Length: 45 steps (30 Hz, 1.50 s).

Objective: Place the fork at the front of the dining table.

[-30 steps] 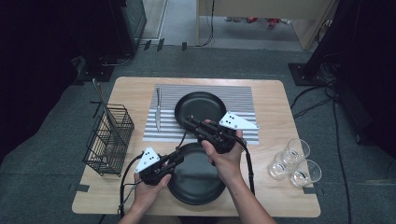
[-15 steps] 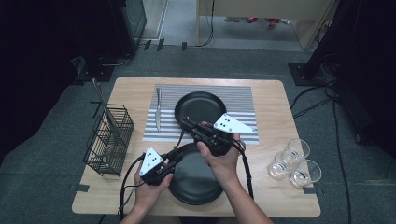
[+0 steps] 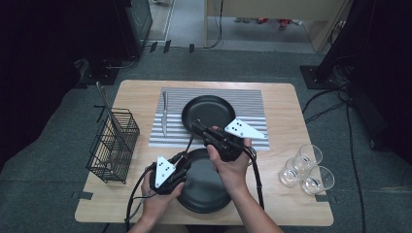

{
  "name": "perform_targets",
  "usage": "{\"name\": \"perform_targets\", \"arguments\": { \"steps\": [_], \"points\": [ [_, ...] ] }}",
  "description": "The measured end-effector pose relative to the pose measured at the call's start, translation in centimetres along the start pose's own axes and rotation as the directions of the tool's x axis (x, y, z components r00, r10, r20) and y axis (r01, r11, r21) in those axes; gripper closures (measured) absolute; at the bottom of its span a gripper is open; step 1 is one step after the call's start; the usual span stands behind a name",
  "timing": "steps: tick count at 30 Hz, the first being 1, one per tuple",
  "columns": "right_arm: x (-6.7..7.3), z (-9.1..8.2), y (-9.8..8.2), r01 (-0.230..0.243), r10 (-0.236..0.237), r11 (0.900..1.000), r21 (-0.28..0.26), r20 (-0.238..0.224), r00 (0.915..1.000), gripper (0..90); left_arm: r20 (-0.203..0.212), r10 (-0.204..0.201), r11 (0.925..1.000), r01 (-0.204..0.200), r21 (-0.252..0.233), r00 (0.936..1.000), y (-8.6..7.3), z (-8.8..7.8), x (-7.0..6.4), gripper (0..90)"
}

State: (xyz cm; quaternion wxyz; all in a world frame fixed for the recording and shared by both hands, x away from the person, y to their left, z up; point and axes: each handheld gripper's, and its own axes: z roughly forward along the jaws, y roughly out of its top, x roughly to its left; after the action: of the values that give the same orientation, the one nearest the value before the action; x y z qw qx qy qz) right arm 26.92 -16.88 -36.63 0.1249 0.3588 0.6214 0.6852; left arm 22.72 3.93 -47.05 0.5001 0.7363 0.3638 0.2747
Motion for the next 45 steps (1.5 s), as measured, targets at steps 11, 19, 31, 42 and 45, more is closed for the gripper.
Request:
{"name": "perform_targets", "arguments": {
  "steps": [11, 19, 31, 42, 45],
  "points": [
    [0.2, -0.2, -0.3, -0.042, 0.042, 0.999, -0.016, 0.050, 0.9978, 88.3, -0.097, 0.004, 1.0000, -0.004, -0.006, 0.9953, 0.4, 0.4, -1.3, 64.3],
    [-0.2, -0.4, -0.4, -0.070, 0.071, 0.997, -0.028, 0.053, 0.9960, 87.7, -0.062, -0.014, 0.9999, 0.014, -0.003, 0.9980, 0.5, 0.3, -0.8, 70.8],
    [-0.7, -0.9, -0.2, -0.033, 0.032, 0.999, -0.036, -0.042, 0.9986, 81.7, 0.212, -0.103, 0.9947, 0.102, 0.016, 0.9717, 0.2, 0.3, 1.3, 72.1],
    [-1.3, -1.5, 0.0, 0.024, -0.027, 0.999, -0.026, -0.124, 0.9919, 81.1, 0.314, -0.132, 0.9913, 0.127, 0.034, 0.9404, 0.2, 0.3, 2.5, 73.4],
    [-1.1, -1.5, 0.0, 0.026, -0.029, 0.999, -0.028, -0.105, 0.9941, 81.8, 0.292, -0.119, 0.9928, 0.115, 0.031, 0.9491, 0.3, 0.2, 2.3, 72.9]
  ]
}}
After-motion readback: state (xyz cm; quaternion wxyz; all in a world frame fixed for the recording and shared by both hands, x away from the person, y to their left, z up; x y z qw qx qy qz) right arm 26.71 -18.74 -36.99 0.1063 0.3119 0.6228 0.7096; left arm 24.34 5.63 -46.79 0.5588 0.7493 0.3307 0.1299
